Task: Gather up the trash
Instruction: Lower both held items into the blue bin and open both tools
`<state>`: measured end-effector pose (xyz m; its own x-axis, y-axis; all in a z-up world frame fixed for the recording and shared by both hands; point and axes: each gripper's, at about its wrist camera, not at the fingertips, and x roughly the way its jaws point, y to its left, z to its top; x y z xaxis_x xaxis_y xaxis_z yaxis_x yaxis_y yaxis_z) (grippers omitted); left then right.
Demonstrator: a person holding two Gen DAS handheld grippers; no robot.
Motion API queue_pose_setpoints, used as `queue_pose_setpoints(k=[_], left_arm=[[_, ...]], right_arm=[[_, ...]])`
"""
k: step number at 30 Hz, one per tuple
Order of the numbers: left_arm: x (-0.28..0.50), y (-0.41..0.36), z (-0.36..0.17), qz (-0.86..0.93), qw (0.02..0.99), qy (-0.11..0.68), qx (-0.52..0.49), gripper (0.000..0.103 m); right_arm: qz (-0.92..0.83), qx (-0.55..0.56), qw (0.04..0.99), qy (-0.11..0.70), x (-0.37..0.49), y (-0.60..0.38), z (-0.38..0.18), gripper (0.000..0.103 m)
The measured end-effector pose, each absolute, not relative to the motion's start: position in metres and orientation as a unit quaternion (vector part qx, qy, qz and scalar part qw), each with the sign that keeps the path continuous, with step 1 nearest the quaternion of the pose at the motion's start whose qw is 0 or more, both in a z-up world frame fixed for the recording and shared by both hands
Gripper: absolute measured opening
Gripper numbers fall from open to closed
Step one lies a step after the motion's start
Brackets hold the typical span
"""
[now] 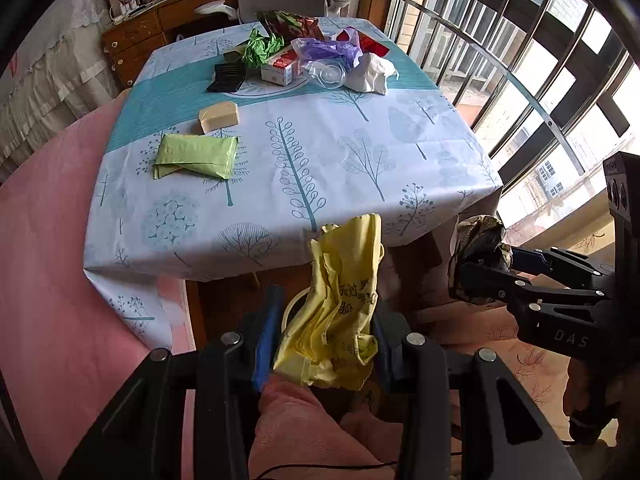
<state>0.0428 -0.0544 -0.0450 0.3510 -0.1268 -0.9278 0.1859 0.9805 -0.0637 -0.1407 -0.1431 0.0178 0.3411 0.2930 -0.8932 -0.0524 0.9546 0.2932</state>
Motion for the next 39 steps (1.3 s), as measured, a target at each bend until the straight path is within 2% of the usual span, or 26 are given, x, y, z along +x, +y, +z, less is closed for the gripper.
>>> queue_pose_setpoints(k=[5, 9, 22, 26, 29, 32, 34, 36, 39], left_arm=[[0.019, -0.052, -0.069, -0.075, 0.814, 0.575, 0.037, 0.039], [0.014, -0.050, -0.115, -0.077, 0.791, 0.607, 0.018, 0.039], [0.045, -0.043, -0.346, -0.077, 0.747, 0.660, -0.009, 0.042], [0.049, -0.040, -0.396, -0.091, 0.741, 0.665, -0.026, 0.044], [0.052, -0.039, -0.422, -0.111, 0.739, 0.664, -0.028, 0.050], [0.052, -0.039, -0.441, -0.120, 0.726, 0.676, -0.036, 0.072], [0.052, -0.036, -0.448, -0.119, 0.723, 0.679, -0.049, 0.081], [0.052, -0.034, -0.449, -0.121, 0.719, 0.683, -0.057, 0.094], [0.052, -0.034, -0.443, -0.124, 0.721, 0.680, -0.054, 0.097]], right_arm=[[0.099, 0.134, 0.785, 0.596, -0.162, -0.142, -0.027, 0.055], [0.071, 0.162, 0.759, 0.627, -0.172, -0.141, -0.076, 0.055], [0.001, 0.224, 0.712, 0.665, -0.158, -0.134, -0.288, 0.056], [-0.018, 0.253, 0.702, 0.666, -0.154, -0.134, -0.338, 0.056], [-0.023, 0.259, 0.698, 0.667, -0.153, -0.132, -0.362, 0.056], [-0.019, 0.260, 0.690, 0.675, -0.154, -0.129, -0.381, 0.059], [-0.023, 0.264, 0.683, 0.681, -0.154, -0.130, -0.390, 0.059], [-0.027, 0.282, 0.676, 0.680, -0.154, -0.132, -0.393, 0.063], [-0.032, 0.306, 0.675, 0.670, -0.153, -0.136, -0.391, 0.076]])
